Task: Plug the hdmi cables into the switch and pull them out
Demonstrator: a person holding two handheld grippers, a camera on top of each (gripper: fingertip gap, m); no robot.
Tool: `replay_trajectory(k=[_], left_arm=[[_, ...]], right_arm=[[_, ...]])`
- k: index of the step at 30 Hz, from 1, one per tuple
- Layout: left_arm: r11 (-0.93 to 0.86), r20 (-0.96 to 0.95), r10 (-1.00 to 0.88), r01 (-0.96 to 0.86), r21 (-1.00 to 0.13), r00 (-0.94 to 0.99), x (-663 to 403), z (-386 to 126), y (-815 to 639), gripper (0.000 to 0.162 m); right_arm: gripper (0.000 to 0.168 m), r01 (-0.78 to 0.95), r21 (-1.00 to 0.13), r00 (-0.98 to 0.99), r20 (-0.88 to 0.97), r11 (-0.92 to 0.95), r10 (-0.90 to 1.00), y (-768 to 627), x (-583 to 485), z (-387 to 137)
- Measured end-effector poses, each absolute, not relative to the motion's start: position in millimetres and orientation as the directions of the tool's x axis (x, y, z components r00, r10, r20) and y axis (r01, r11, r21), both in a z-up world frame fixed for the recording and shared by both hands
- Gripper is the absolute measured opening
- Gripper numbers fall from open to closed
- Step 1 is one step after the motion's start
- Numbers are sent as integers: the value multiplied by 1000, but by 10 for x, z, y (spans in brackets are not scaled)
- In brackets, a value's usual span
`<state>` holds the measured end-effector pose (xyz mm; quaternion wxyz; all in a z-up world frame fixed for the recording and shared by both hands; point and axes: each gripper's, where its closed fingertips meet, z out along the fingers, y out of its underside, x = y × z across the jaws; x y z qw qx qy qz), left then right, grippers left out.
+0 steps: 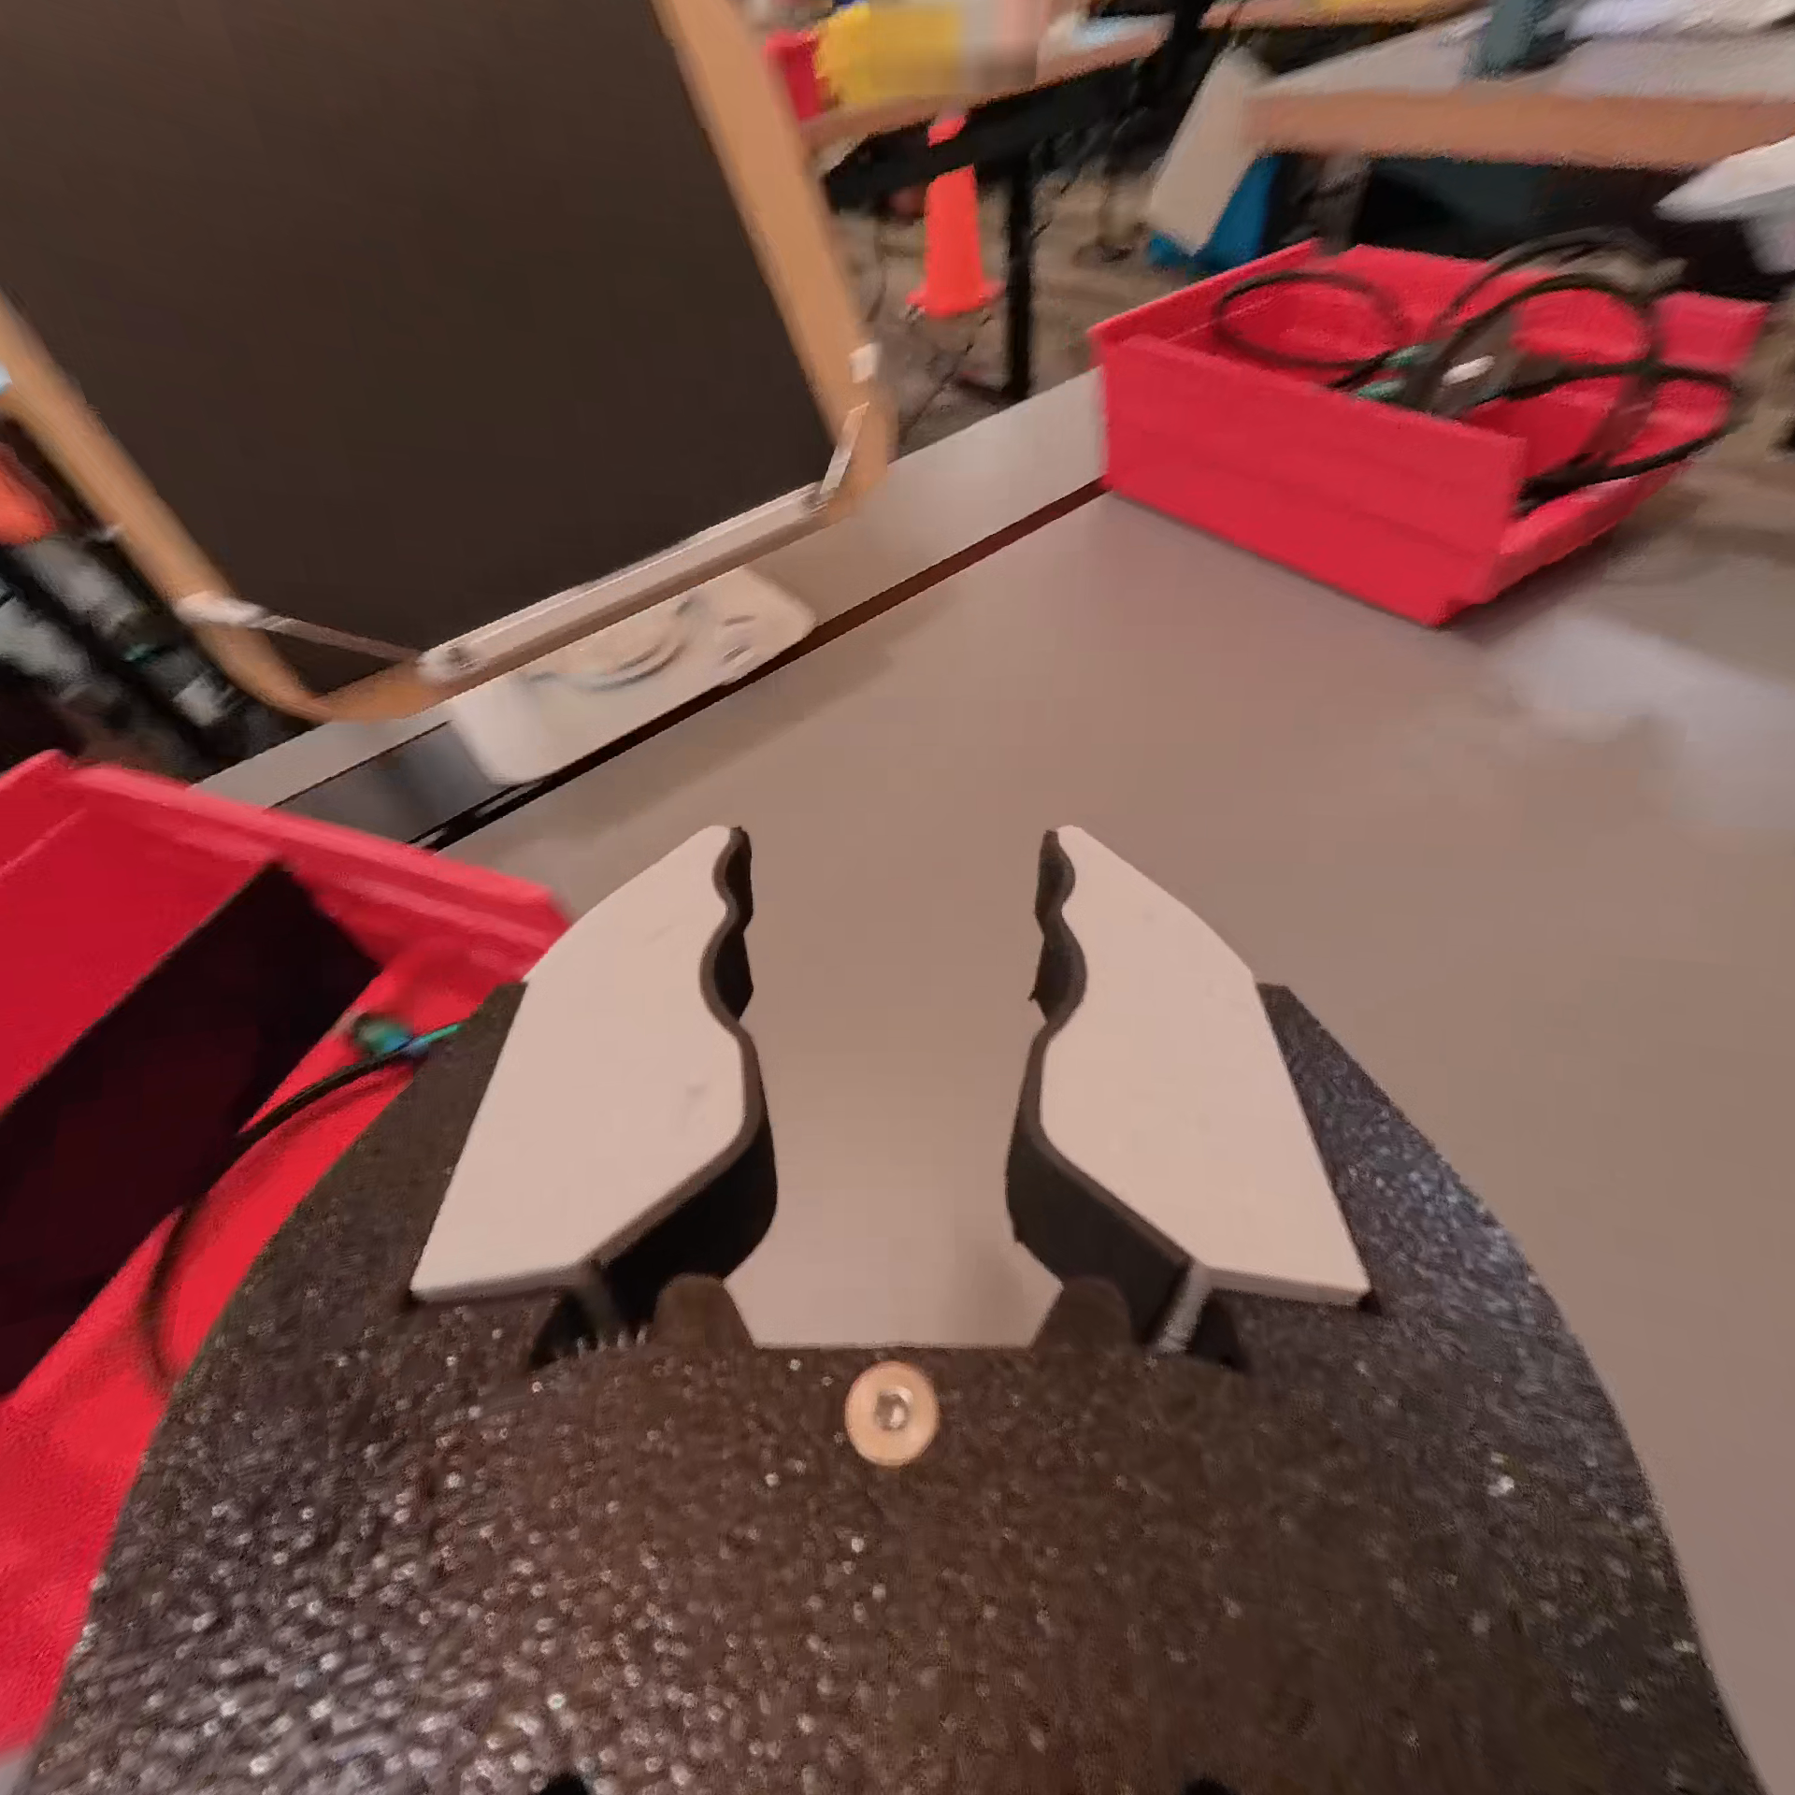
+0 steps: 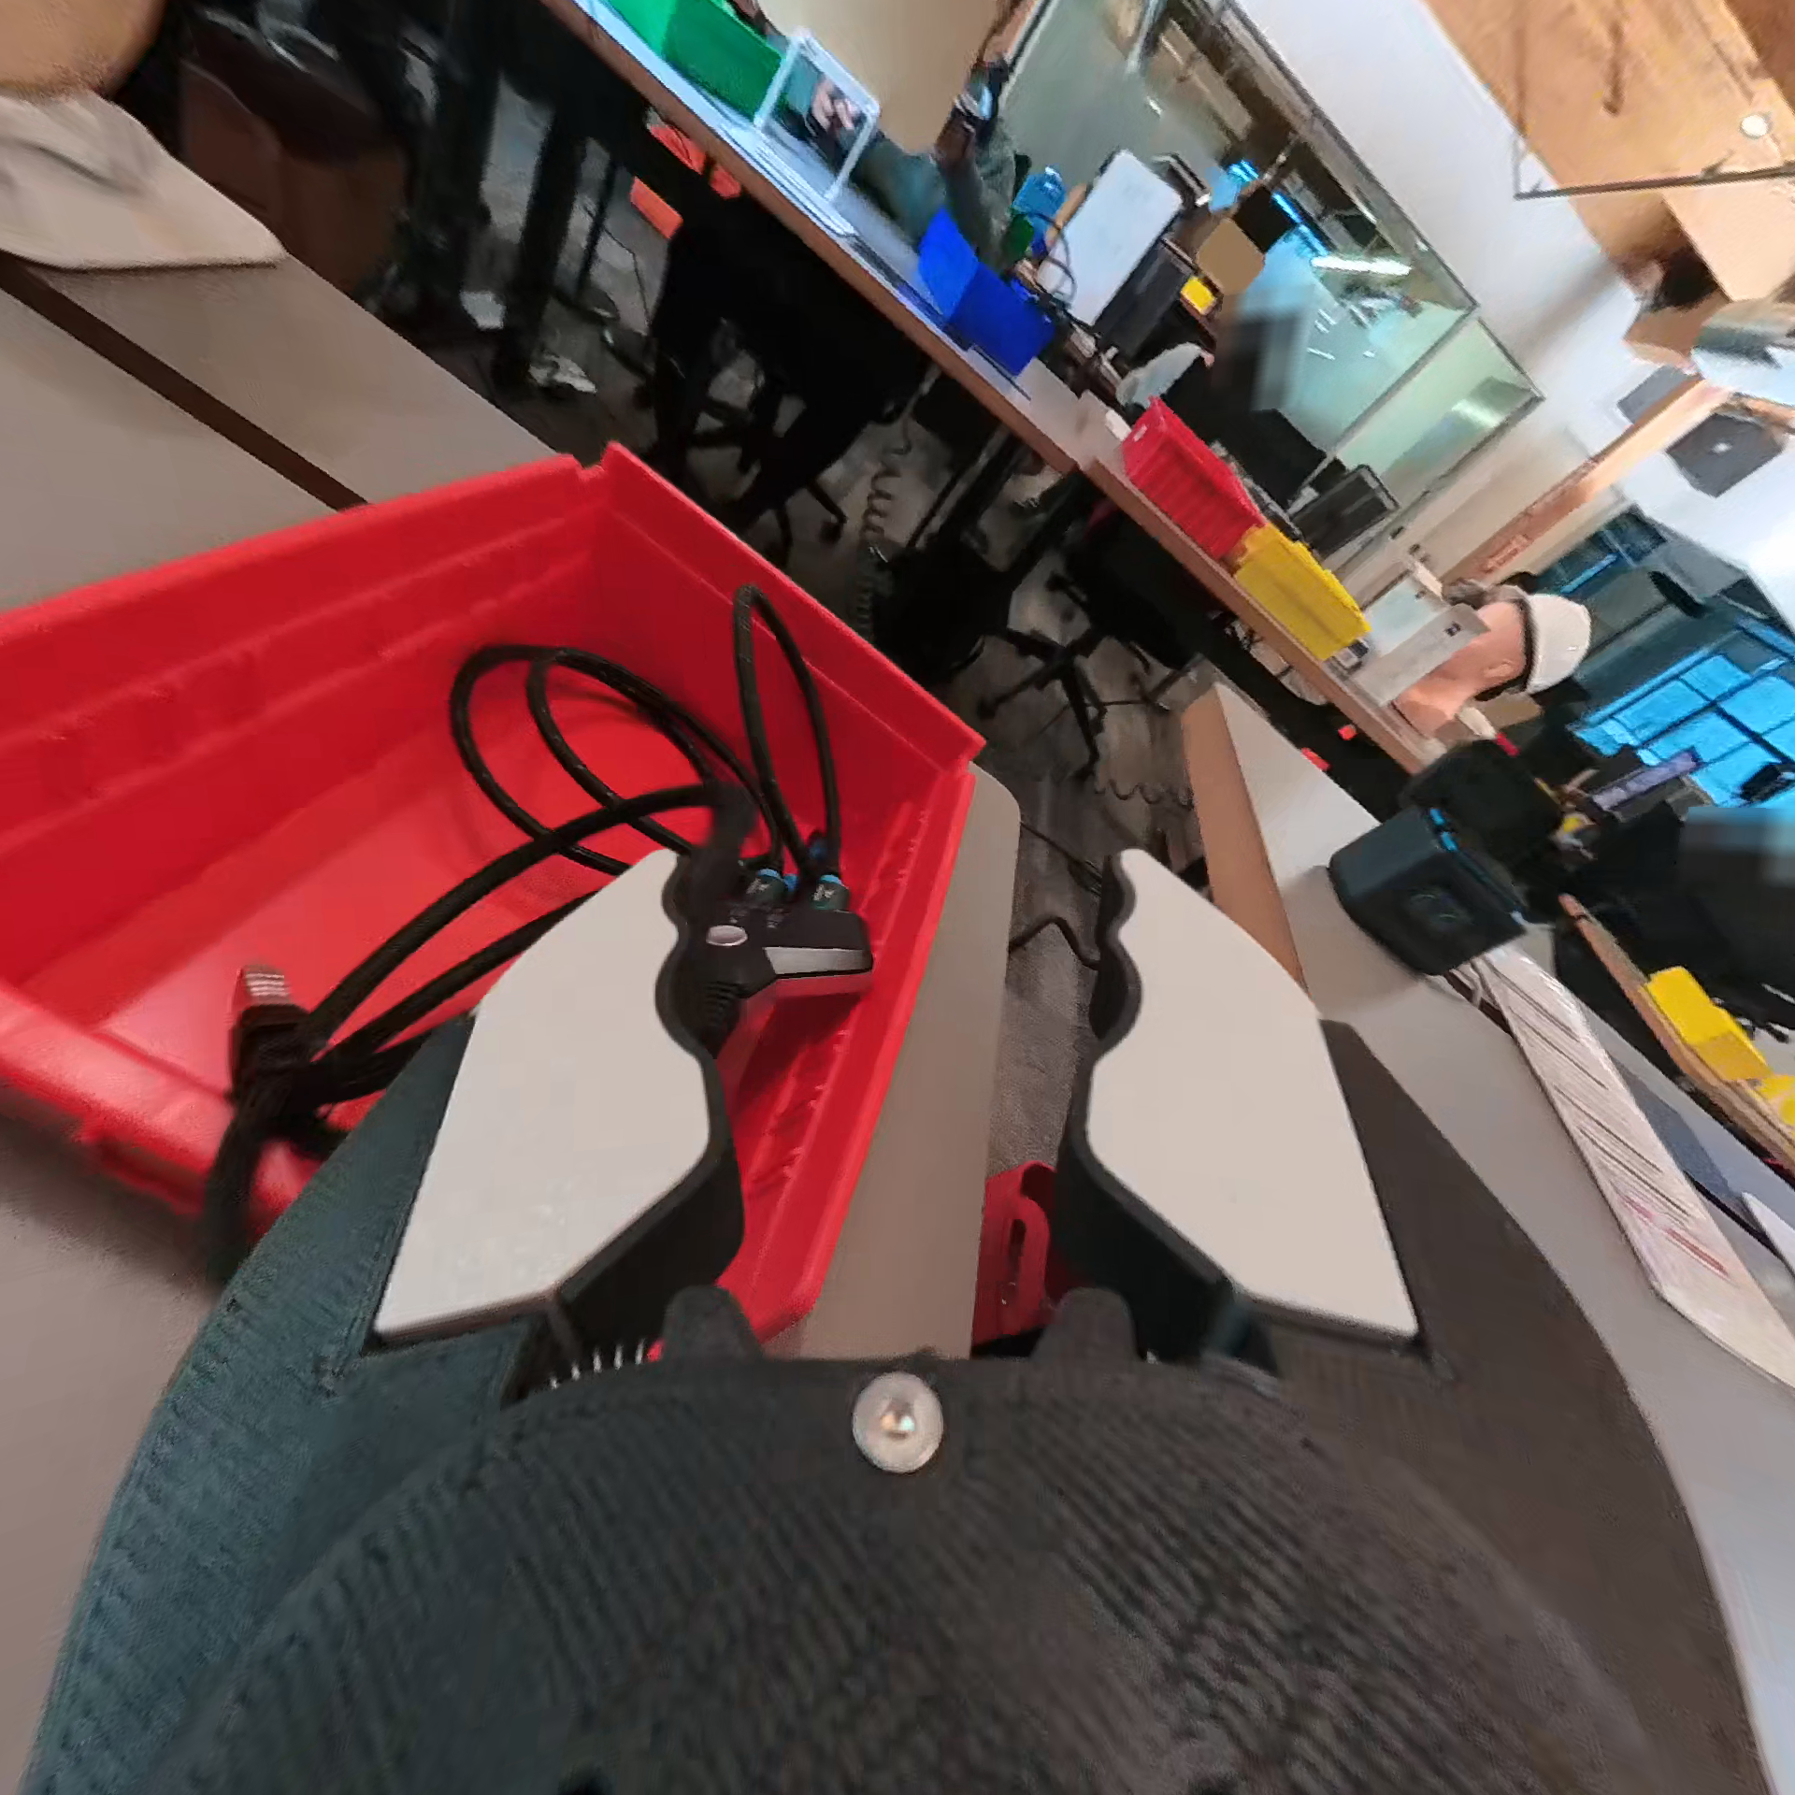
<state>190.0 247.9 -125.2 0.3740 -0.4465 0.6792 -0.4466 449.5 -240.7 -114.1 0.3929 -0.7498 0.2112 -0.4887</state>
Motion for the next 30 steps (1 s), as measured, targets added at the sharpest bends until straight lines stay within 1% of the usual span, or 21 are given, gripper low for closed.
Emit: replay_trajectory(k=[4, 5, 6, 7, 8, 9, 11, 13, 15, 16, 17, 20, 23, 27, 30], left_arm=[[178, -133, -982, -436, -882, -132, 2076, -1045, 3393, 58], [157, -142, -988, -470, -869, -66, 2145, -978, 3676, 58], [122, -145, -989, -501, -857, 7, 2219, -914, 3969, 60], [74, -137, -987, -533, -843, 79, 2302, -869, 4259, 65], [16, -117, -983, -571, -821, 140, 2393, -858, 4529, 70], [-55, -85, -977, -613, -788, 197, 2487, -882, 4780, 72], [-206, -27, -949, -679, -704, 315, 2672, -995, 5227, 77], [-364, 72, -911, -711, -602, 406, 2869, -1192, 5491, 82], [-532, 242, -846, -721, -444, 476, 3056, -1446, 5511, 87], [-582, 300, -813, -729, -361, 499, 3124, -1578, 5492, 85], [-611, 306, -789, -736, -291, 533, 3147, -1723, 5516, 84], [-697, 149, -717, -701, -152, 681, 3001, -2157, 5759, 84], [-780, 132, -626, -621, -81, 769, 2969, -2456, 5782, 81], [-801, 28, -598, -597, -43, 801, 2910, -2684, 5849, 81], [-824, -25, -564, -565, -42, 825, 2874, -2793, 5908, 79]], right_arm=[[80, 94, -784, 414, 591, -614, -692, -2375, 4270, -1019], [79, 96, -798, 412, 576, -595, -706, -2365, 4210, -983], [78, 95, -825, 412, 543, -558, -732, -2347, 4146, -939], [75, 106, -855, 415, 502, -508, -759, -2311, 4079, -887], [73, 119, -880, 420, 464, -460, -780, -2264, 4010, -844], [71, 134, -897, 427, 435, -420, -792, -2202, 3941, -814], [70, 180, -905, 446, 424, -385, -788, -2041, 3808, -787], [71, 196, -897, 466, 441, -396, -767, -1873, 3707, -837], [72, 203, -896, 504, 442, -395, -742, -1691, 3623, -913], [72, 202, -905, 529, 423, -374, -736, -1598, 3582, -946], [72, 200, -917, 558, 396, -344, -729, -1502, 3537, -973], [71, 208, -934, 626, 356, -292, -693, -1232, 3398, -1044], [71, 242, -922, 672, 384, -302, -633, -995, 3268, -1130], [71, 240, -928, 762, 361, -284, -537, -692, 3139, -1304], [71, 203, -946, 802, 308, -252, -511, -562, 3132, -1411]])
